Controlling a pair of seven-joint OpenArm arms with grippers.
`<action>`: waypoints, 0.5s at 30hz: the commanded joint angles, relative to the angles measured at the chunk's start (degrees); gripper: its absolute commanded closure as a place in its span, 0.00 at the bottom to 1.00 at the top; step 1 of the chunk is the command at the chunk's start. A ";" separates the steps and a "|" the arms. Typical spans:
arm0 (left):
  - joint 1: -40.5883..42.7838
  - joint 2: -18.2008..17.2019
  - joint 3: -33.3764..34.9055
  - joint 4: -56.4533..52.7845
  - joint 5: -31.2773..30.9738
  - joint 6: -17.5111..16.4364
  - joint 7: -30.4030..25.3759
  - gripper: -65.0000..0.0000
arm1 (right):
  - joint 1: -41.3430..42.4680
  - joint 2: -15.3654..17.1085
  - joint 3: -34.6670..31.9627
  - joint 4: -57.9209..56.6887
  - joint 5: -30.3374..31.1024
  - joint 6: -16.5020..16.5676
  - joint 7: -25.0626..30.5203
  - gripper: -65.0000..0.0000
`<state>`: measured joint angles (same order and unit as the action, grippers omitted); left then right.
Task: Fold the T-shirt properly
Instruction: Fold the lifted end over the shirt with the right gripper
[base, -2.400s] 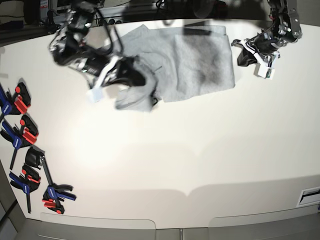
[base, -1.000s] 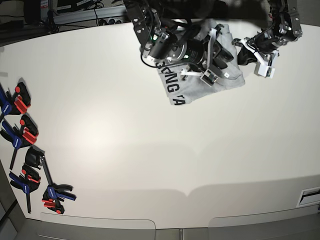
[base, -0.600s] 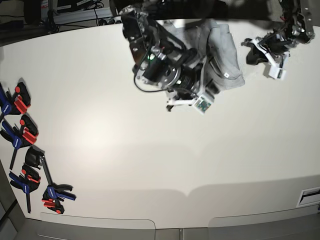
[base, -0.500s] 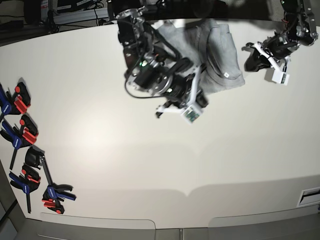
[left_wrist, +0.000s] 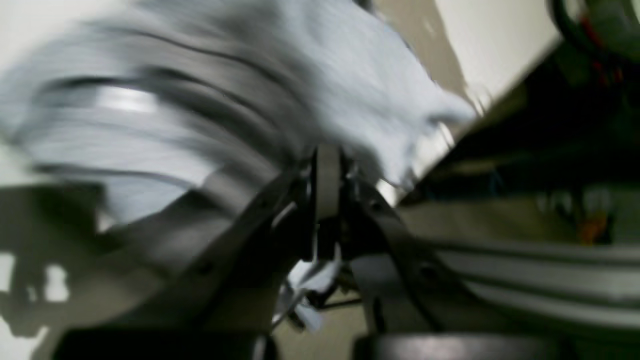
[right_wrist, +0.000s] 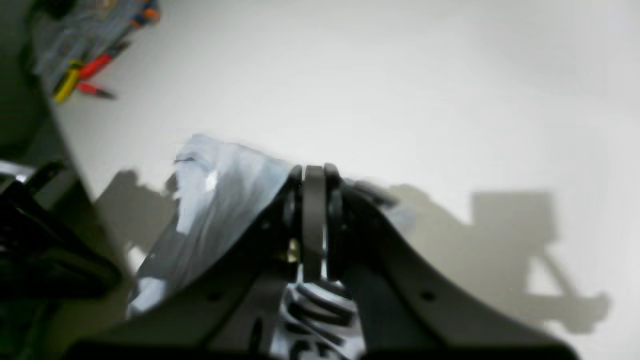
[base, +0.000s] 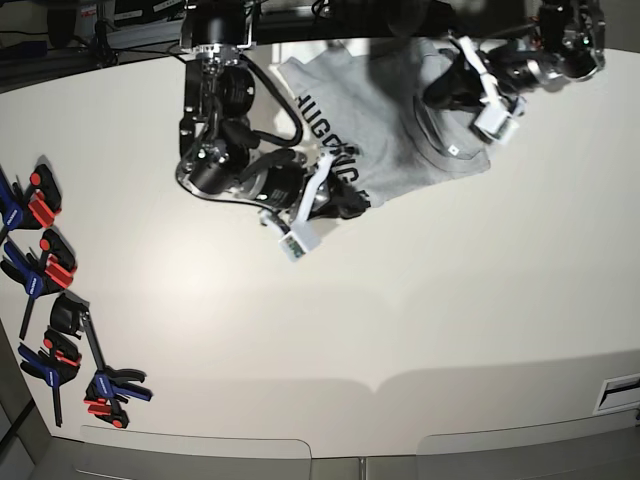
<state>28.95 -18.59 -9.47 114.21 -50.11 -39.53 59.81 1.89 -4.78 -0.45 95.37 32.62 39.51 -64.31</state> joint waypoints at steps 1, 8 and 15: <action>-0.04 -0.44 0.70 0.90 -0.15 -0.28 -1.38 1.00 | 1.90 -0.15 -1.03 -0.83 0.66 0.49 1.16 1.00; -0.07 -0.31 4.68 -2.69 14.25 11.34 -8.98 1.00 | 9.60 -0.20 -6.51 -14.27 -4.04 0.49 2.32 1.00; -0.22 -0.33 4.66 -12.85 20.33 15.47 -9.01 1.00 | 14.80 -0.28 -6.58 -23.32 -11.52 0.49 4.48 1.00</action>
<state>28.32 -18.55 -4.73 101.19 -31.70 -24.95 49.28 15.44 -4.78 -7.03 71.24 20.56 39.51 -60.51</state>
